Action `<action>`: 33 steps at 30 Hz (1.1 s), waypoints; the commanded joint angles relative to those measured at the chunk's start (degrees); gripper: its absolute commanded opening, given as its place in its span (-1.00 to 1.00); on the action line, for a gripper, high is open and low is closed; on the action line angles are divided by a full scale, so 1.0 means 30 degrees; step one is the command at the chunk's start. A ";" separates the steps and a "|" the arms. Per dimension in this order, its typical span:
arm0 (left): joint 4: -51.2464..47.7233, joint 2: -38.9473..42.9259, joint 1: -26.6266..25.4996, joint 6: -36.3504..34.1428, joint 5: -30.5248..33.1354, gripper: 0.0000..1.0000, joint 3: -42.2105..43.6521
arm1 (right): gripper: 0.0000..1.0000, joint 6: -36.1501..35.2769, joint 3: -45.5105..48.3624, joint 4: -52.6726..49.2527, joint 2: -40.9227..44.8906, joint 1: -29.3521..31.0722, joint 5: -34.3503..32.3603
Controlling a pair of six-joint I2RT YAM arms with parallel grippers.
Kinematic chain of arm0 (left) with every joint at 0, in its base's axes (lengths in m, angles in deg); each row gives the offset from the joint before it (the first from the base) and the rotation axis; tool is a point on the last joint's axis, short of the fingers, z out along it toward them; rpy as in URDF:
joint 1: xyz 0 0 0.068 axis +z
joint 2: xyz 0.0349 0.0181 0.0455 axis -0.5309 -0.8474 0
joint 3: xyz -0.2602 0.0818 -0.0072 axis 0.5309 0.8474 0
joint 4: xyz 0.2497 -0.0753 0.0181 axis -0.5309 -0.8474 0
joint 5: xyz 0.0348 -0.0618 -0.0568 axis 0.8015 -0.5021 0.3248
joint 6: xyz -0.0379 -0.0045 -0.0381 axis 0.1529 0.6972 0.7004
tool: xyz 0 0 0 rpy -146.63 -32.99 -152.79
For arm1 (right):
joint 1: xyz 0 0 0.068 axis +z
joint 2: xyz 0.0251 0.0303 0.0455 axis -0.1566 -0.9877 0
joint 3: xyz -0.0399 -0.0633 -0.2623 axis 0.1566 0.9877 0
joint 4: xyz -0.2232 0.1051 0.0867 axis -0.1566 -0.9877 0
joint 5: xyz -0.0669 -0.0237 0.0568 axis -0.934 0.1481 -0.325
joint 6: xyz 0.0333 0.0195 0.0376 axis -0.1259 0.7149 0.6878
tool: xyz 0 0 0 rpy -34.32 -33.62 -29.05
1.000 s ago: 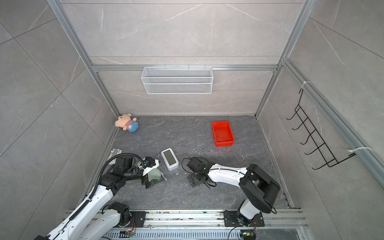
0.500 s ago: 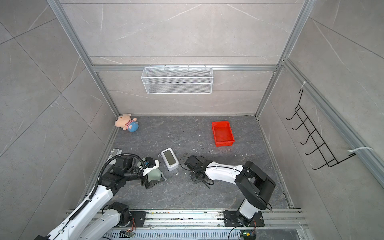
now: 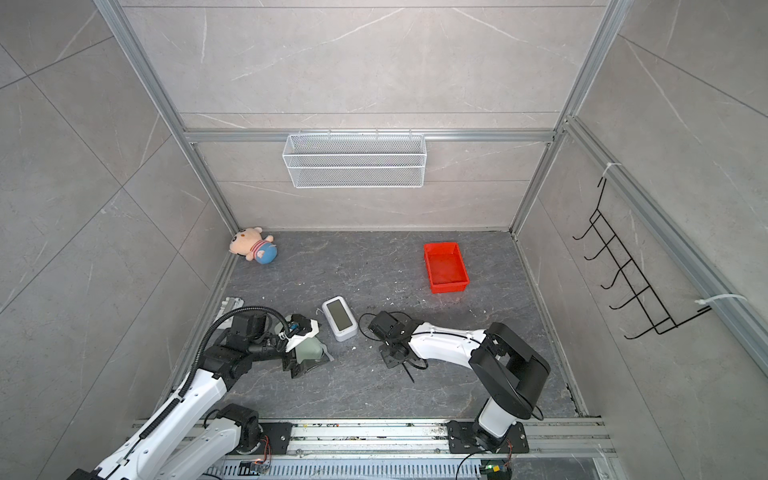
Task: Put the screwdriver in the bin
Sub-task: 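Lower the right gripper and close it on the screwdriver's red handle, then lift the screwdriver and carry it with the right gripper over the red bin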
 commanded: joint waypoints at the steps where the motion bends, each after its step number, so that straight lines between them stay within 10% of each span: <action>1: 0.0002 -0.0047 -0.0098 -0.0872 -0.0471 1.00 -0.0796 | -1.00 -0.0386 -0.0436 -0.0830 -0.0214 0.0013 -0.0287; 19: 0.2034 -0.1888 -0.0154 0.1492 -0.1038 1.00 -0.2397 | -1.00 -0.0622 -0.2706 -0.2544 0.1966 -0.0787 -0.1863; 33: 0.6182 -0.6806 -0.2471 0.4017 0.0313 1.00 -0.4827 | -1.00 -0.2070 -0.4596 -0.2925 0.3748 -0.5663 -0.0609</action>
